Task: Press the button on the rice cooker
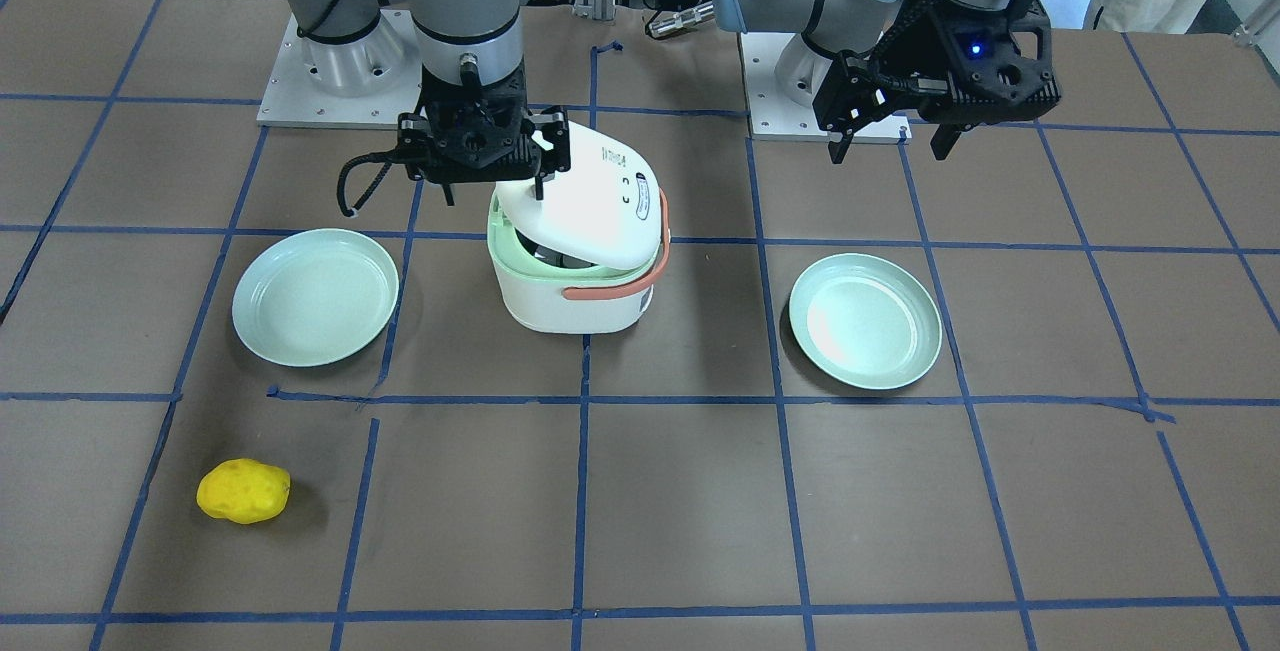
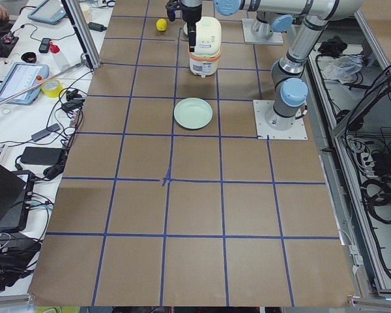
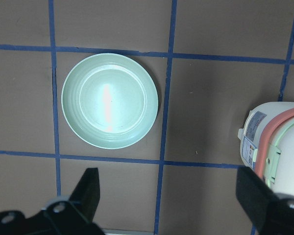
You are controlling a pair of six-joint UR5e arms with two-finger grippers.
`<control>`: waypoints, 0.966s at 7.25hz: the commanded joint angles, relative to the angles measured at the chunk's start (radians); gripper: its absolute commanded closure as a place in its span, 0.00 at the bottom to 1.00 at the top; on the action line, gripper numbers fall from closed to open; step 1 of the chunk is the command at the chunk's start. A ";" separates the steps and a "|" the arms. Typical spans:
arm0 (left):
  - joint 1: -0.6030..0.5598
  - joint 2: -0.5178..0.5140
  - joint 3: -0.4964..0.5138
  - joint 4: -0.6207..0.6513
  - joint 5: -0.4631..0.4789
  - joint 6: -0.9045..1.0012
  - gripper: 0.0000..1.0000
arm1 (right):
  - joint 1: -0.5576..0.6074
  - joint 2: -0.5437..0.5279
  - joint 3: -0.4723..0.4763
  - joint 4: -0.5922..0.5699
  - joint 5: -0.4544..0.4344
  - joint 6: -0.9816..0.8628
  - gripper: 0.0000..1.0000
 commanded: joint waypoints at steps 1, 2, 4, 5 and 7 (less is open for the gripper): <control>0.000 0.000 0.000 0.000 0.000 0.000 0.00 | -0.151 -0.001 -0.129 0.044 0.004 -0.102 0.00; 0.000 0.000 0.000 0.000 0.000 -0.001 0.00 | -0.189 -0.002 -0.152 0.045 -0.005 -0.115 0.00; 0.000 0.000 0.000 0.000 0.000 -0.001 0.00 | -0.216 -0.009 -0.157 0.039 -0.017 -0.115 0.00; 0.000 0.000 0.000 0.000 0.000 -0.001 0.00 | -0.242 -0.009 -0.162 0.030 0.000 -0.115 0.00; 0.000 0.000 0.000 0.000 0.000 0.000 0.00 | -0.260 -0.010 -0.168 0.042 -0.003 -0.115 0.00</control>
